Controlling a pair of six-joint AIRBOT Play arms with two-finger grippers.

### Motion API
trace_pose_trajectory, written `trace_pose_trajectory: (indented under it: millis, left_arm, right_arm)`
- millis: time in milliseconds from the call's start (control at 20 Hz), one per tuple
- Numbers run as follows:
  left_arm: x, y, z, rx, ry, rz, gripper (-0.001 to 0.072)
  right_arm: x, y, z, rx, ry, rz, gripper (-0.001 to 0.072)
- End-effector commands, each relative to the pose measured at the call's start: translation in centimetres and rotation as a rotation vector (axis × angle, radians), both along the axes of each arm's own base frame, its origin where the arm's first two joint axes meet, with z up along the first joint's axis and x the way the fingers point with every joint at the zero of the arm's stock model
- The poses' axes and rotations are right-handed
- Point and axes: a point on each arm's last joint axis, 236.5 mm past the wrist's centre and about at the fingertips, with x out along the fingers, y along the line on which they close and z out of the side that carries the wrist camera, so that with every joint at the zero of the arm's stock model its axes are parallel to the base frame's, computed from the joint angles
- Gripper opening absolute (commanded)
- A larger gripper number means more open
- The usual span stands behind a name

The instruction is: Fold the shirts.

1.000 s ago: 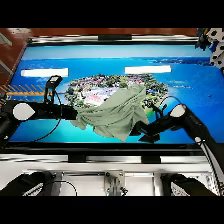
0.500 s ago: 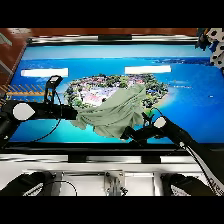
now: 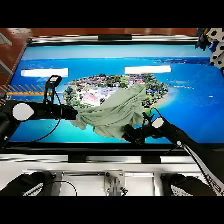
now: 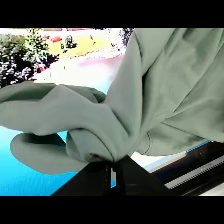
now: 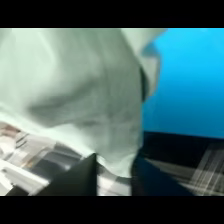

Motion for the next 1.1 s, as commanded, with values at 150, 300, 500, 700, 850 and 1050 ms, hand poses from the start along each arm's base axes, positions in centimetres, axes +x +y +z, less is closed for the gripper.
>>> trace_pose_trajectory:
  millis: [150,300,500,700,850,1050]
  left_arm:
    - [0.3,0.4,0.3,0.022,-0.023,-0.020,0.0033]
    - [1.6,0.9,2.8,0.015,-0.078,-0.012,0.0033]
    - [3.7,0.3,11.3,-0.001,-0.280,-0.061,0.0032]
    - [2.5,-1.4,29.5,-0.116,-0.662,-0.104,0.0033]
    - [-3.6,-0.2,44.4,-0.262,-0.982,-0.109,0.0032]
    - [-9.8,1.9,50.8,-0.320,-1.152,-0.114,0.0033]
  right_arm:
    - [-3.0,0.6,4.4,0.043,0.019,0.280,0.0059]
    - [-2.1,-3.4,9.0,-0.144,-0.132,0.441,0.0058]
    - [4.1,-7.9,21.9,-0.385,-0.609,0.423,0.0058]
    - [8.5,-10.0,45.7,-0.420,-1.334,0.115,0.0058]
    - [4.5,-12.1,62.3,-0.311,-1.764,-0.130,0.0058]
    - [1.0,-12.6,64.9,-0.254,-1.785,-0.135,0.0058]
